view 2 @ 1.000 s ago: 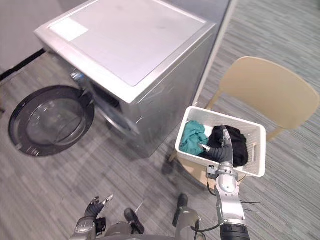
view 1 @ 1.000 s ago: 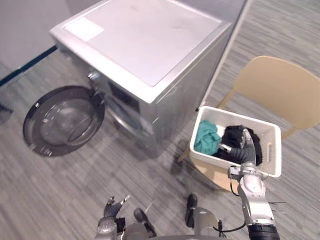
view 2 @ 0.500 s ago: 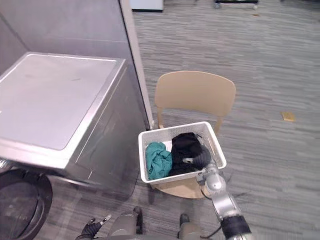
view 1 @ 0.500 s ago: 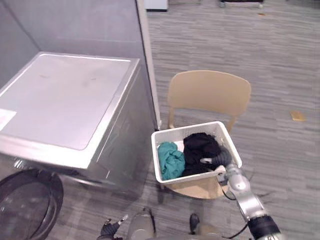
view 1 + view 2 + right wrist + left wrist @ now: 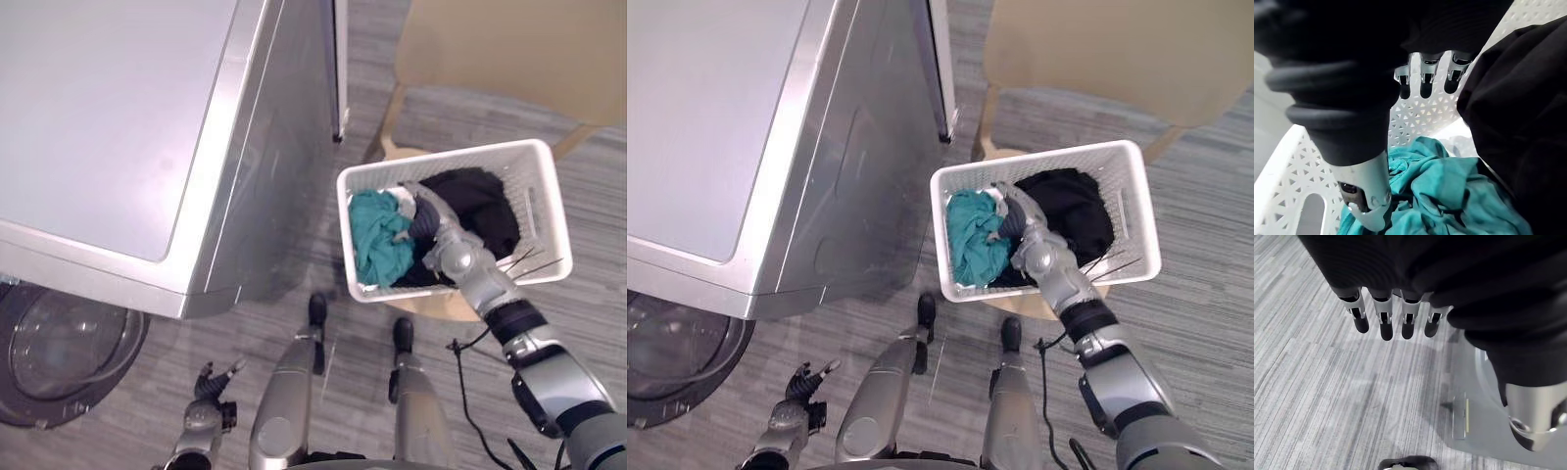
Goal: Pick up the laundry basket with both hands and put the clothes into the washing machine.
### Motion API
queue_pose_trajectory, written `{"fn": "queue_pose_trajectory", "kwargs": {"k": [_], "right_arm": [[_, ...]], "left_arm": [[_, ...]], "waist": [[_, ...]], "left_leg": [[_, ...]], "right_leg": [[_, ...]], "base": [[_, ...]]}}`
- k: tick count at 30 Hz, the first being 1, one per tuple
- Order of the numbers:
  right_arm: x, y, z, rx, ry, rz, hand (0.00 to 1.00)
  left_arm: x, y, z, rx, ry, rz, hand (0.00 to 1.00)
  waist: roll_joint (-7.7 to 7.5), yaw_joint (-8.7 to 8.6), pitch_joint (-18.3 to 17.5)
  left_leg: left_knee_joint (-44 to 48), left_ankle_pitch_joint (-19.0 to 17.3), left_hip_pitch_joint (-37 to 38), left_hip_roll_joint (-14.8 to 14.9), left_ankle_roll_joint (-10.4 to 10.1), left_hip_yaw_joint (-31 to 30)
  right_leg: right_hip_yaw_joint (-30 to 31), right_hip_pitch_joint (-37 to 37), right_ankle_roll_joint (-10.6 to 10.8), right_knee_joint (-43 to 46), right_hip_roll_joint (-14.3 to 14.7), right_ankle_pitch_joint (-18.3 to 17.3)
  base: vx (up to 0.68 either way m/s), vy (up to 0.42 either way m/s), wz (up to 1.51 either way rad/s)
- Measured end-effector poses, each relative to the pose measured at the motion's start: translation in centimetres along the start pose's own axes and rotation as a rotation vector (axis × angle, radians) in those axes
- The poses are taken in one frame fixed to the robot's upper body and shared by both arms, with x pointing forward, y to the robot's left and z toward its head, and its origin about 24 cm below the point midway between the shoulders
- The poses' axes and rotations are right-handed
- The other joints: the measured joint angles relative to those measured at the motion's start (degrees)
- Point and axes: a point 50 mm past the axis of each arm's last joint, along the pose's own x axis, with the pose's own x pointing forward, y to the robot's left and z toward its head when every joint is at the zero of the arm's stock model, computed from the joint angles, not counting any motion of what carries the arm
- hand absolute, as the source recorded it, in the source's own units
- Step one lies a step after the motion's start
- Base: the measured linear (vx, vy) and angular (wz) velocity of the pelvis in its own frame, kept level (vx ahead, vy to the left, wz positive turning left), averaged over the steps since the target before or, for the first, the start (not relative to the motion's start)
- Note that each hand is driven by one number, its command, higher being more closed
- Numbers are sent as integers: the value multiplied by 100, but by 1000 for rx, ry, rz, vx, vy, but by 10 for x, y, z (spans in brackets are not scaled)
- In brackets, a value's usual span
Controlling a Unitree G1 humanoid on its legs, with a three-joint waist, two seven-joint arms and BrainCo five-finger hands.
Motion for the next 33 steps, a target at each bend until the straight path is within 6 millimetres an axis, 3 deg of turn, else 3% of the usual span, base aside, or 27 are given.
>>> {"fn": "queue_pose_trajectory", "kwargs": {"k": [5, 9, 10, 12, 20, 23, 29, 33], "right_arm": [[11, -10, 14, -54, -27, -38, 0], [15, -2, 25, -102, -52, -11, 0], [15, -1, 27, -115, -60, -6, 100], [17, 2, 31, -110, -62, 1, 100], [21, 8, 39, -91, -55, 14, 100], [15, 6, 39, -7, -57, -15, 100], [-22, -5, 47, 348, -114, -206, 100], [-59, -4, 30, 624, -39, -353, 100]], "left_arm": [[6, -12, 47, -92, -145, -17, 0], [5, -13, 63, -133, -204, -10, 0], [5, -13, 64, -144, -204, -11, 0], [5, -13, 65, -145, -204, -9, 0], [6, -12, 65, -141, -201, -10, 0], [6, -12, 65, -142, -198, -9, 0], [5, -8, 62, -149, -187, 2, 0], [2, -6, 54, -149, -167, 6, 0]], "waist": [[2, 123, 75], [-7, 138, 162], [-12, 154, 164], [-42, 239, 182], [-68, 250, 188], [-89, 218, 187], [-403, 116, 154], [-563, 97, 46]], "left_leg": [[-239, 279, -463, -5, -79, -228], [-313, 331, -506, 20, -138, -305], [-340, 363, -506, 41, -140, -300], [-338, 396, -494, 56, -148, -306], [-352, 443, -325, 152, -218, -293], [-431, 481, -167, 177, -270, -273], [-484, 473, 334, 262, -268, -154], [-626, 439, 891, 275, -248, -111]], "right_leg": [[-288, -616, -107, 405, -2, -157], [-553, -682, -195, 743, -45, -402], [-610, -718, -248, 838, -42, -444], [-672, -737, -259, 945, -46, -517], [-808, -712, -373, 1285, -21, -668], [-817, -597, -373, 1285, -8, -670], [-842, -103, -373, 1134, 47, -670], [-854, 415, -358, 1018, 70, -689]], "base": [[-39, -49, 24], [8, -64, 38], [29, -72, 20], [30, -77, 13], [-1, -70, 2], [-45, -43, -3], [-42, -31, -9], [3, -6, -1]]}}
